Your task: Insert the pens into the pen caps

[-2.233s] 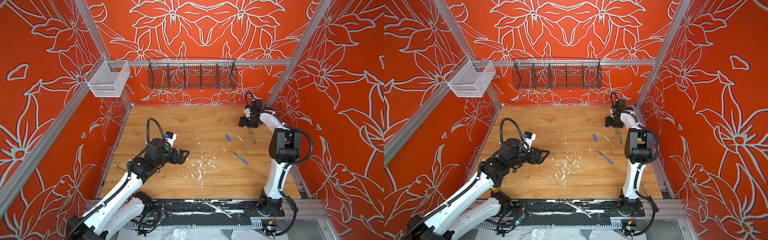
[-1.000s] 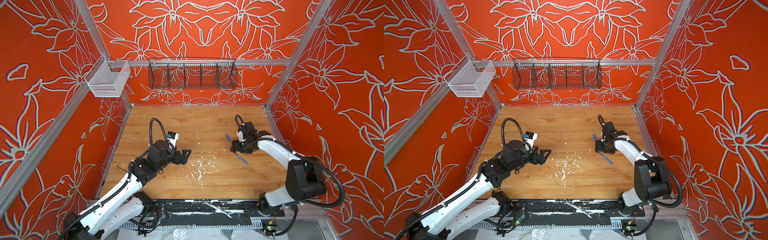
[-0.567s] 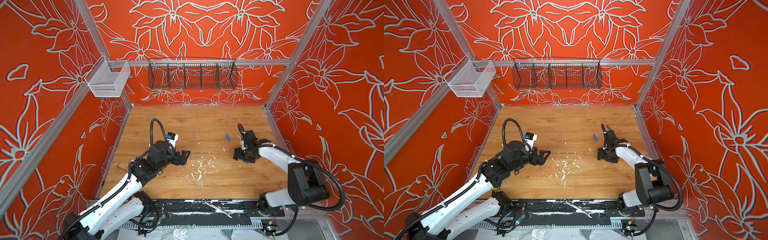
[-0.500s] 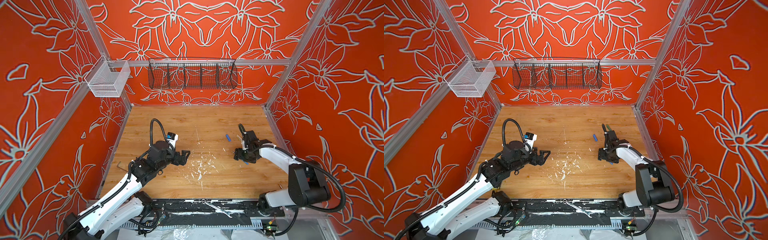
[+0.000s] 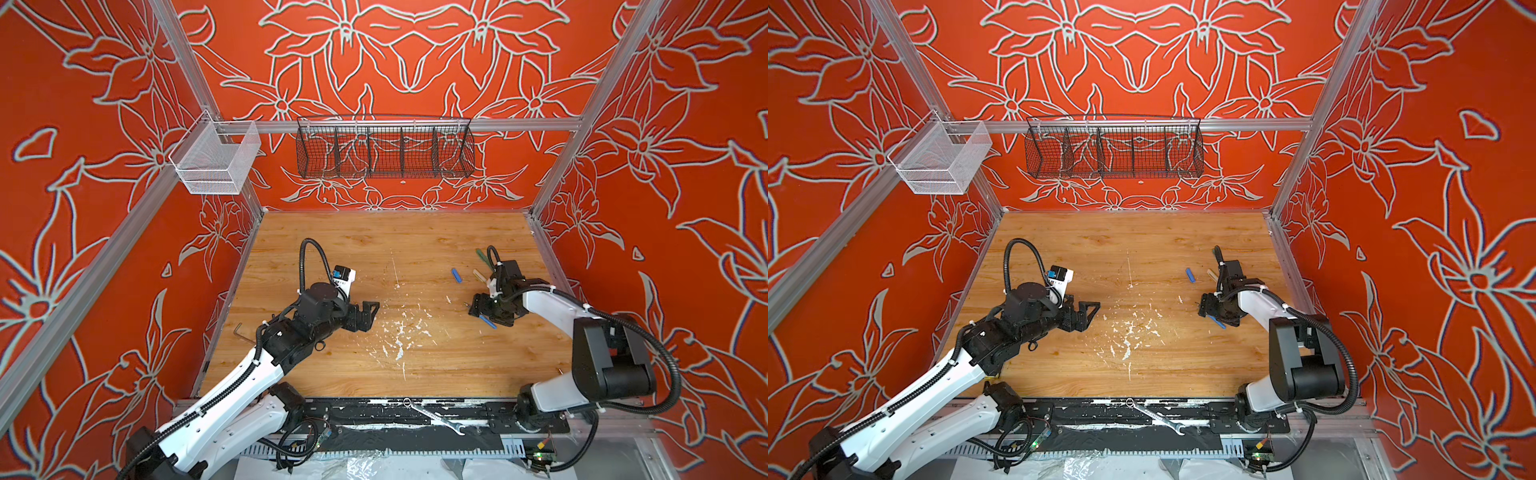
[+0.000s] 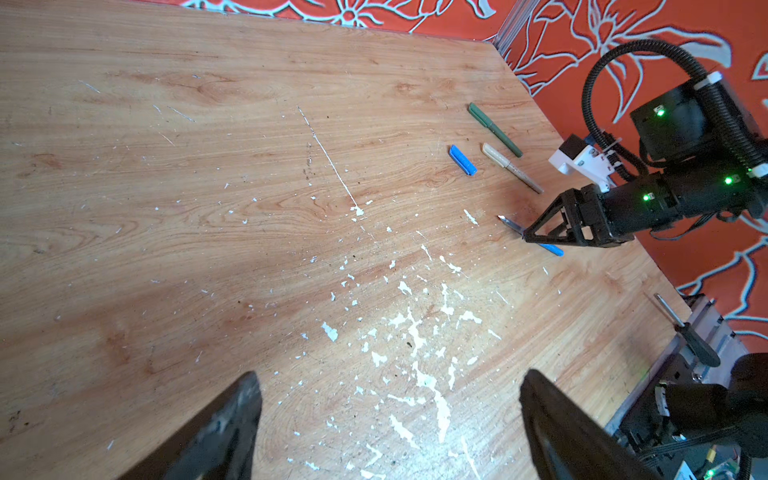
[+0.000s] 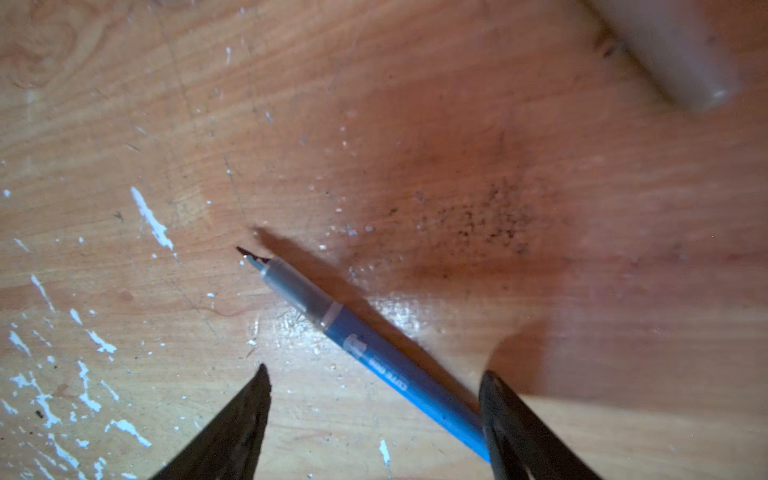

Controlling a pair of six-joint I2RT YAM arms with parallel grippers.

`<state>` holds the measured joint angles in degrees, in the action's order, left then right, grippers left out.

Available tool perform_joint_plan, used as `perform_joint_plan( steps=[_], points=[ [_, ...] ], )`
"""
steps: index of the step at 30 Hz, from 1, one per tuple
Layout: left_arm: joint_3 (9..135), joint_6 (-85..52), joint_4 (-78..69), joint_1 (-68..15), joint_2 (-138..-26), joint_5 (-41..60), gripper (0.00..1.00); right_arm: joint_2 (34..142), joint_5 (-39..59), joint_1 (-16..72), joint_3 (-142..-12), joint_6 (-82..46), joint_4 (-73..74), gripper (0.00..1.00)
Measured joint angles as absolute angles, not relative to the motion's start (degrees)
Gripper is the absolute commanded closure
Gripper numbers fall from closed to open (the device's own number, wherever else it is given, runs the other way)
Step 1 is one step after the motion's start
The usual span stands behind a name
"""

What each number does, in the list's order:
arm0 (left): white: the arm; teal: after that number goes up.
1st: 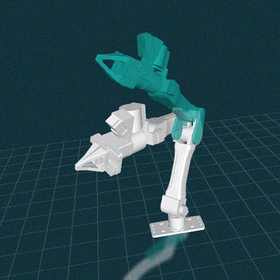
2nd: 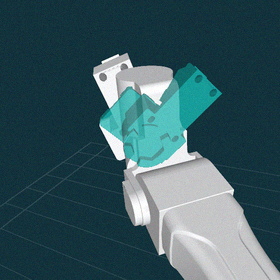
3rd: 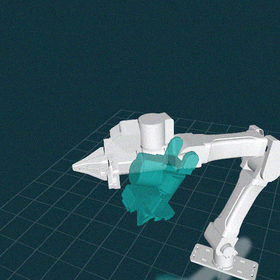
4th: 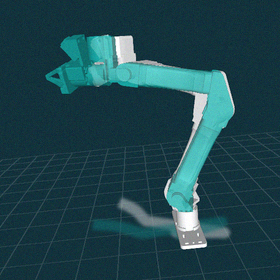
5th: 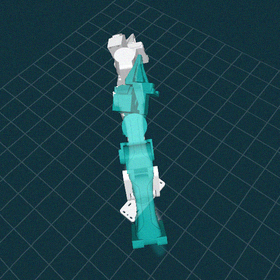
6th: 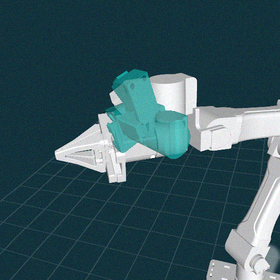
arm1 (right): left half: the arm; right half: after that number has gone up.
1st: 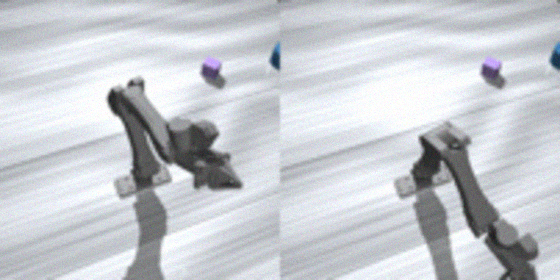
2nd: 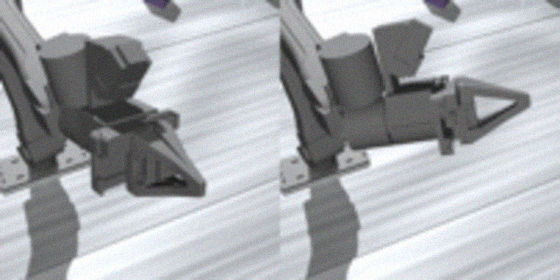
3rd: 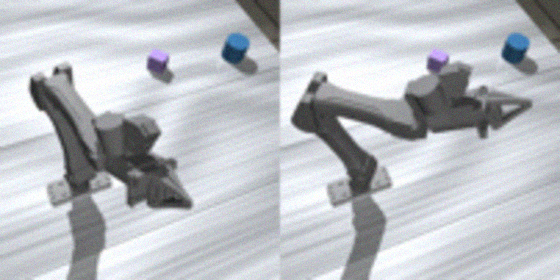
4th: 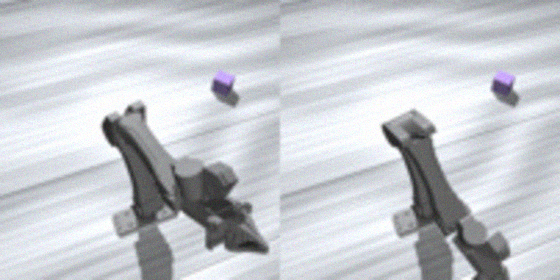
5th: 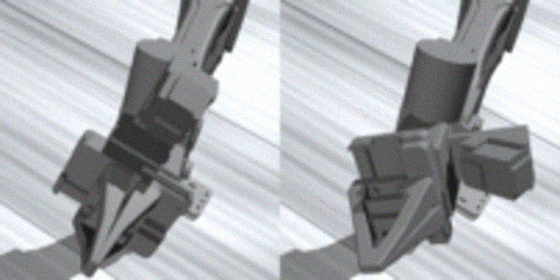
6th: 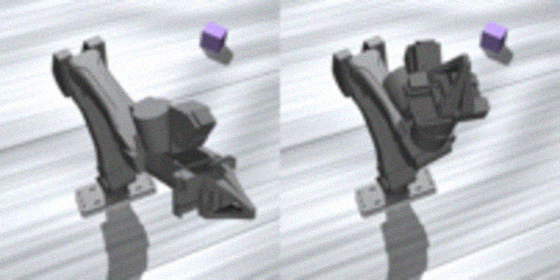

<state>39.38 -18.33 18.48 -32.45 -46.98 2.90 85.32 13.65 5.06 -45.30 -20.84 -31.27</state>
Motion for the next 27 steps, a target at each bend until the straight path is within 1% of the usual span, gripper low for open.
perform_joint_plan(
  steps=[8,17,19,22,27],
  points=[
    [39.38,-17.85,18.48,-32.29,-47.05,2.85,0.03,84.97,15.55,4.89,-44.6,-20.91,-30.15,0.2],
    [39.38,-17.82,18.48,-32.25,-47.05,2.9,0.03,81.84,22.81,6.02,-40.18,-24.12,-25.32,0.32],
    [39.38,-17.85,18.48,-32.25,-47.16,3.07,0.03,80.82,23.35,6.59,-39.31,-24.64,-25.91,0.32],
    [39.38,-17.98,18.41,-32.25,-47.42,3.62,0.03,78.91,22.81,7.11,-38.3,-25.3,-27.83,0.29],
    [39.38,-18.02,18.11,-32.23,-48.6,5.02,0.03,75.29,20.84,7.4,-36.03,-26.39,-30.44,0.29]
  ],
)
